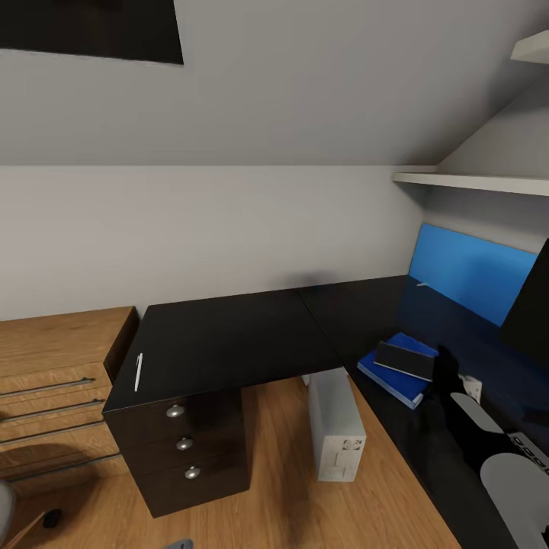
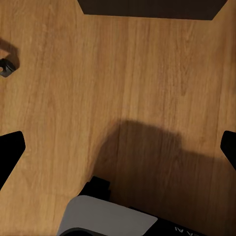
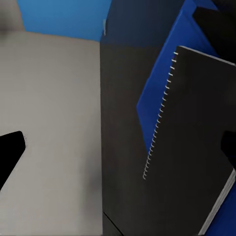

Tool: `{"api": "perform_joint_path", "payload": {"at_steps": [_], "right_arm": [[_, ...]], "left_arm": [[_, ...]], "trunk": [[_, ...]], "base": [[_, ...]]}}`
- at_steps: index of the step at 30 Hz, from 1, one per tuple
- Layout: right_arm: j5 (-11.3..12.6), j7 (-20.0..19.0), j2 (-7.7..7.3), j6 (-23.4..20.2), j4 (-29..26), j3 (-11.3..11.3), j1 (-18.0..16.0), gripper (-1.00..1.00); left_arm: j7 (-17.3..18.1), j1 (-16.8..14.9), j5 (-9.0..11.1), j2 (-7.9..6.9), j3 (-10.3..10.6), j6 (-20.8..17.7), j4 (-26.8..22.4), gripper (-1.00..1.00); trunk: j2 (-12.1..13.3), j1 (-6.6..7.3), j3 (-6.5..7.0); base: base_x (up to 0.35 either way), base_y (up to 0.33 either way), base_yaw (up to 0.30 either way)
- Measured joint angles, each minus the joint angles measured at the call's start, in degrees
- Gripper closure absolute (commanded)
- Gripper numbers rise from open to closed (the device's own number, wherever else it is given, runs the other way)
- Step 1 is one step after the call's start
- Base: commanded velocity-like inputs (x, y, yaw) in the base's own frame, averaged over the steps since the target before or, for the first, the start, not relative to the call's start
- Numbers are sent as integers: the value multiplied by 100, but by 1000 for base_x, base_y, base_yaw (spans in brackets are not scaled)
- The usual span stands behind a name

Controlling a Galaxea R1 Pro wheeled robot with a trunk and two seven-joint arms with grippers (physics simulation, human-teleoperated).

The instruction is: In the bedroom, organize the workspace by keeping the computer under the desk, ensuring the monitor is on the desk, placing the keyboard on the desk next to the monitor, placing the mouse on the desk next to the keyboard, moving the folder from the swivel chair onto the desk next to the mouse, stacking the notebook on top of the folder with the pen on top of the notebook, and positioning the swivel chair next to the desk.

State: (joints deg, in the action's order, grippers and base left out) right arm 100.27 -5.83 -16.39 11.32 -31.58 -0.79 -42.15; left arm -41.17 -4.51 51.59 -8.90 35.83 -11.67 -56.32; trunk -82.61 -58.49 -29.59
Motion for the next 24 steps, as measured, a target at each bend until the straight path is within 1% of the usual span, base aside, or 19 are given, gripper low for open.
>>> {"api": "perform_joint_path", "payload": {"at_steps": [5, 10, 13, 14, 15, 17, 19, 21, 22, 24], "right_arm": [[-35, -6, 16, 15, -196, 0, 19, -100], [-182, -7, 28, 29, -449, -5, 120, -100], [-338, -7, 63, 34, -750, -7, 237, -100], [-388, -7, 69, 34, -828, -8, 266, -100], [-503, -6, 81, 34, -991, -8, 337, -100], [-645, -1, 89, 35, -1167, -8, 424, -100], [-958, 7, 103, 32, -1514, -12, 619, -100], [-1136, 19, 106, 19, -1679, -21, 714, -100], [-1504, 170, 114, -65, -1893, -195, 834, -100], [-1744, 386, 112, -128, -1999, -403, 887, -100]], "left_arm": [[0, 0, 0, 0, 0, 0, 0, -100], [0, 0, -3, 0, -1, 0, 0, -100], [0, 0, -7, -2, 0, 6, 0, -100], [0, 0, -7, -1, 0, 7, 0, -100], [0, 0, -8, -1, 0, 8, 0, -100], [0, 0, -8, -1, 0, 8, 0, -100], [0, 0, -9, -2, -1, 9, 0, -100], [0, 0, -9, -4, 0, 9, 0, -100], [0, 0, -9, -10, 0, 9, -1, -100], [0, 0, -9, -13, 0, 12, -4, -100]], "trunk": [[0, 0, 0], [0, 0, 0], [0, 0, 0], [39, 21, 17], [79, 43, 35], [159, 87, 71], [239, 131, 107], [320, 175, 143], [360, 197, 161], [440, 241, 197]], "base": [[0, 0, 0], [0, 0, 0], [0, 0, 0], [0, 0, 0], [0, 0, 0], [0, 0, 0], [0, 0, 0], [0, 0, 0], [0, 0, 0], [0, 0, 0]]}}
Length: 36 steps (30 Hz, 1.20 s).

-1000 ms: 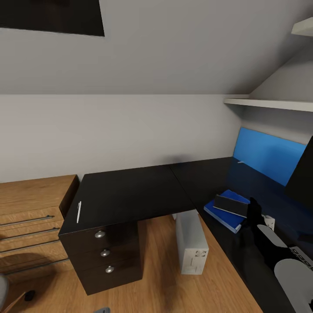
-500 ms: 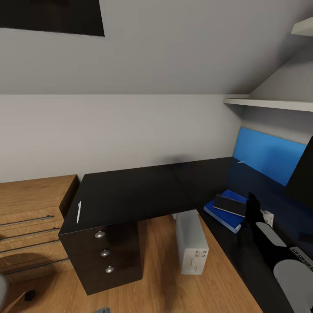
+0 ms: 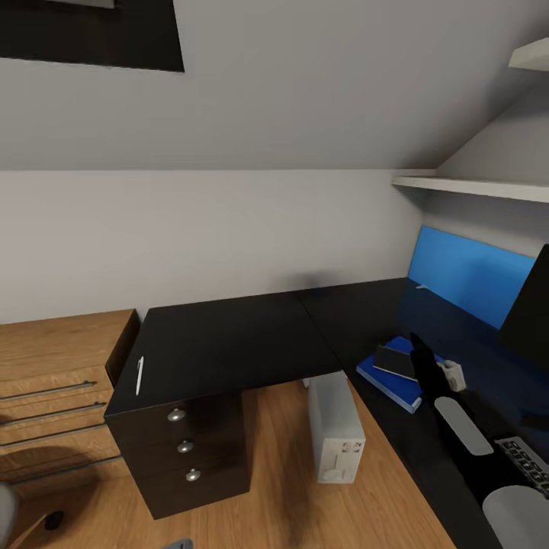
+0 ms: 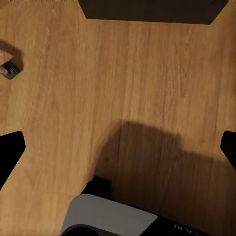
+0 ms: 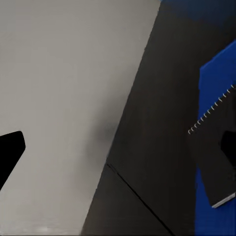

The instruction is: In the bedroom, organize the workspace by keeping the computer under the desk, ensuring the monitor is on the desk, placing the keyboard on the desk next to the monitor, placing the mouse on the desk next to the keyboard, moving the folder from the swivel chair onto the desk next to the mouse, stacking the notebook on top of the folder with the pen on top of the notebook, and positioning the swivel chair next to the desk.

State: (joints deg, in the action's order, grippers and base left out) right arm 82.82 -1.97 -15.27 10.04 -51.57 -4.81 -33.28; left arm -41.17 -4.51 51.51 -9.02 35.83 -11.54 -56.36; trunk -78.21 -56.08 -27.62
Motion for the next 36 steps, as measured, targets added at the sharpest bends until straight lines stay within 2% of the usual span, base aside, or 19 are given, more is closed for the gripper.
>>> {"api": "perform_joint_path", "payload": {"at_steps": [1, 2, 4, 5, 7, 8, 9, 10, 11, 12, 13, 15, 22, 26, 36], "right_arm": [[-201, 277, 0, -54, -80, -232, 32, -100], [-296, 455, 0, -75, -131, -363, 44, -100], [-641, 1402, 7, -127, -468, -884, 72, -100], [-718, 1676, 8, -134, -591, -1011, 76, -100], [-946, 2656, 9, -162, -1145, -1494, 85, -100], [-999, 2879, 8, -183, -1288, -1625, 87, -100], [-1074, 3259, 7, -250, -1519, -1875, 89, -100], [-1104, 3438, 5, -303, -1621, -1997, 90, -100], [-1145, 3745, 2, -443, -1779, -2183, 91, -100], [-1193, 4281, -4, -814, -2049, -2387, 91, -100], [-1214, 4531, -13, -1009, -2168, -2430, 91, -100], [-1227, 4741, -27, -1154, -2262, -2429, 91, -100], [-1255, 5126, -97, -1337, -2427, -2268, 91, -100], [-1252, 5147, -105, -1349, -2476, -2257, 91, -100], [-1247, 5169, -120, -1335, -2870, -2346, 320, -100]], "left_arm": [[0, 0, 0, -5, 0, 2, -1, -100], [0, 0, 0, -7, 0, 3, -3, -100], [-1, 0, 0, -15, -3, 7, -9, -100], [-2, 0, 0, -17, -4, 10, -10, -100], [-6, 0, 0, -20, -6, 39, -11, -100], [-6, 0, 0, -19, -7, 45, -12, -100], [-7, 0, 1, -17, -7, 53, -12, -100], [-7, 0, 1, -16, -8, 56, -12, -100], [-8, 0, 1, -15, -8, 60, -12, -100], [-8, 0, 1, -14, -8, 65, -12, -100], [-8, 0, 1, -16, -7, 66, -13, -100], [-8, 0, 1, -18, -8, 67, -13, -100], [-8, 0, 1, -18, -3, 68, -13, -100], [-8, 0, 1, -21, -5, 68, -13, -100], [-16, 2, 1, -31, -34, 72, -14, -100]], "trunk": [[40, 22, 18], [80, 44, 36], [161, 88, 72], [201, 110, 90], [281, 154, 126], [321, 176, 144], [361, 198, 162], [401, 220, 180], [442, 242, 198], [482, 264, 216], [522, 286, 234], [602, 330, 270], [883, 484, 396], [1044, 572, 468], [1045, 572, 468]], "base": [[0, 0, 0], [0, 0, 0], [0, 0, 0], [0, 0, 0], [0, 0, 0], [0, 0, 0], [0, 0, 0], [0, 0, 0], [0, 0, 0], [0, 0, 0], [0, 0, 0], [0, 0, 0], [0, 0, 0], [0, 0, 0], [0, 0, 70]]}}
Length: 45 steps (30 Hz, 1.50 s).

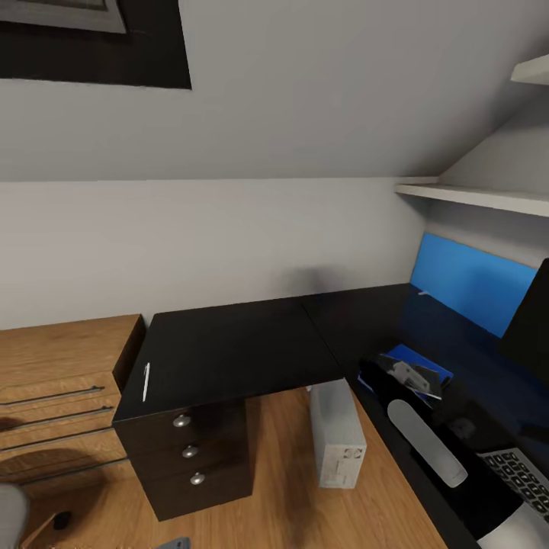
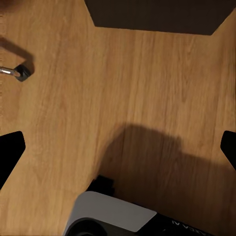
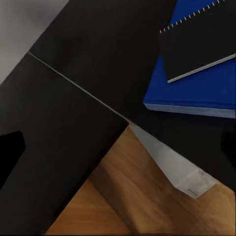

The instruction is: In the bedroom, organize the workspace by keeping the computer under the desk, ensuring the monitor is on the desk, placing the keyboard on the desk next to the monitor, placing the mouse on the desk next to the keyboard, moving the folder from the swivel chair onto the desk next to the mouse, stacking the notebook on top of the folder with the pen on top of the notebook, and positioning the swivel chair next to the desk.

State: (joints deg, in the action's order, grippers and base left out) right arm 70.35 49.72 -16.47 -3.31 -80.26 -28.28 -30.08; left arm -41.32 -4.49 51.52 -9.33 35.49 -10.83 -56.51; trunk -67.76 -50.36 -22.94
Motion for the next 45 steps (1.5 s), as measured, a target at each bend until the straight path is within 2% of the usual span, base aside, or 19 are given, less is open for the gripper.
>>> {"api": "perform_joint_path", "payload": {"at_steps": [2, 3, 5, 8, 9, 10, 12, 16, 19, 30, 32, 36, 39, 40, 42, 44, 45], "right_arm": [[-4, -9, 5, 0, -37, -97, 8, -100], [-48, -28, 10, 3, -68, -348, 14, -100], [-176, -36, 19, 4, -77, -545, 15, -100], [-548, -32, 78, 1, -83, -872, 16, -100], [-802, -20, 141, -1, -88, -1033, 17, -100], [-943, -13, 180, -3, -91, -1105, 17, -100], [-1437, -1, 367, -16, -96, -1279, 18, -100], [-2009, 3, 677, -32, -92, -1460, 19, -100], [-2093, -19, 706, -44, -87, -1628, 19, -100], [-2115, -29, 745, -32, -125, -1726, 19, -100], [-2067, -9, 883, -28, -64, -1719, 19, -100], [-2086, -36, 1005, -18, 17, -1734, 19, -100], [-2100, -86, 1243, -71, 68, -1716, 13, -100], [-2119, -88, 1371, -162, 142, -1694, -2, -100], [-2163, -81, 1495, -283, 293, -1652, -57, -100], [-2304, -96, 1652, -469, 868, -1412, -453, -100], [-2331, -107, 1679, -501, 1078, -1306, -624, -100]], "left_arm": [[-1, 0, 0, 0, -2, 0, 0, -100], [-1, 0, 0, -1, -3, 3, 0, -100], [-3, 0, 0, -1, -4, 4, -1, -100], [-7, 0, 0, -1, -5, 5, 0, -100], [-8, 0, 0, -1, -9, 4, 0, -100], [-8, 0, 0, -1, -12, 4, 0, -100], [-10, 0, 0, -1, -17, 5, 0, -100], [-10, -1, 0, -6, -25, 6, 0, -100], [-10, -1, 0, -9, -27, 6, -5, -100], [-10, -1, 0, -9, -34, 6, -14, -100], [-10, -1, 0, -3, -35, 6, -16, -100], [-10, -1, 0, -1, -36, 6, -16, -100], [-10, -2, 0, -1, -35, 6, -16, -100], [-10, -2, 0, -1, -35, 6, -16, -100], [-10, -1, 0, -1, -36, 6, -16, -100], [-10, -1, 0, -2, -36, 6, -16, -100], [-10, -1, 0, -3, -36, 6, -16, -100]], "trunk": [[0, 0, -2], [0, 0, -5], [0, 0, -11], [0, 0, -24], [0, 0, -28], [0, 0, -33], [0, 0, -43], [0, 0, -55], [0, 0, -57], [0, 0, -57], [0, 0, -58], [0, 0, -58], [0, 0, -57], [0, 0, -57], [0, 0, -57], [0, 0, -57], [0, 0, -57]], "base": [[0, 0, 244], [0, 0, 263], [0, 0, 259], [0, 0, 253], [0, 0, 250], [0, 0, 248], [0, 0, 243], [0, 0, 94], [0, 0, 15], [0, 0, 2], [0, 0, 0], [0, 0, 0], [0, 0, 0], [0, 0, 0], [0, 0, 0], [0, 0, 0], [0, 0, 0]]}}
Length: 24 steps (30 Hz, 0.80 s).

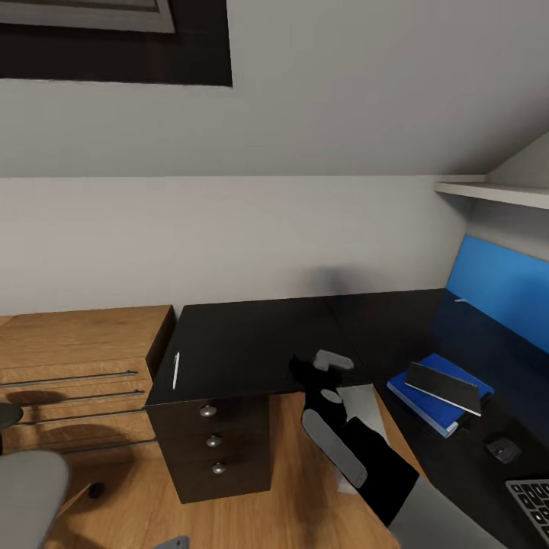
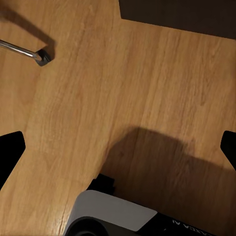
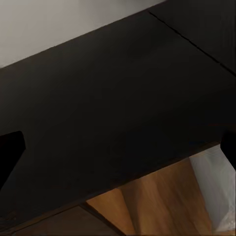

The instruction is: In the bedroom, organize the workspace by keeping the computer under the desk, ensuring the monitor is on the desk, placing the keyboard on the desk next to the monitor, placing the mouse on the desk next to the keyboard, moving the folder from the swivel chair onto the desk next to the mouse, stacking the notebook on top of the folder with the pen on top of the notebook, and positioning the swivel chair next to the desk.

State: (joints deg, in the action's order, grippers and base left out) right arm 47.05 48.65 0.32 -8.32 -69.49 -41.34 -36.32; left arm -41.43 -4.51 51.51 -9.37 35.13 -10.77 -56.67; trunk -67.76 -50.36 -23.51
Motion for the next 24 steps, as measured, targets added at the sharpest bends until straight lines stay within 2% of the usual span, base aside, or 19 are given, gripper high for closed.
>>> {"api": "perform_joint_path", "payload": {"at_steps": [1, 2, 3, 5, 8, 10, 14, 20, 24], "right_arm": [[-40, -80, 63, -50, 701, 292, -498, -100], [-60, -220, 98, -63, 1169, 511, -841, -100], [-63, -438, 118, -75, 1459, 693, -1039, -100], [-64, -808, 136, -83, 1649, 866, -1207, -100], [-15, -1096, 164, -113, 1744, 963, -1192, -100], [110, -1202, 283, -164, 1697, 963, -985, -100], [177, -1254, 452, -294, 1603, 952, -739, -100], [187, -1262, 507, -344, 1569, 916, -664, -100], [181, -1260, 521, -357, 1564, 671, -657, -100]], "left_arm": [[0, 0, 0, -3, 0, 0, 0, -100], [0, 0, 0, -4, 0, 0, 0, -100], [0, 0, 0, -3, 0, 0, 0, -100], [0, 0, 0, 0, 0, 0, 0, -100], [3, 0, 0, 0, 0, 0, 0, -100], [6, 0, 0, -3, 1, 0, -7, -100], [2, 0, 0, -16, 0, 0, -16, -100], [-3, 2, 0, -17, 1, 0, -20, -100], [-3, 2, 0, -22, -2, 0, -20, -100]], "trunk": [[1, -1, 0], [0, 0, 1], [0, 0, 0], [0, 0, 0], [0, 0, -1], [0, 0, -1], [0, 0, -1], [0, 0, -1], [0, 0, -8]], "base": [[0, 0, 0], [0, 0, 0], [0, 0, 0], [0, 0, 0], [0, 0, 0], [0, 0, 0], [0, 0, 31], [0, 0, 216], [0, 0, 255]]}}
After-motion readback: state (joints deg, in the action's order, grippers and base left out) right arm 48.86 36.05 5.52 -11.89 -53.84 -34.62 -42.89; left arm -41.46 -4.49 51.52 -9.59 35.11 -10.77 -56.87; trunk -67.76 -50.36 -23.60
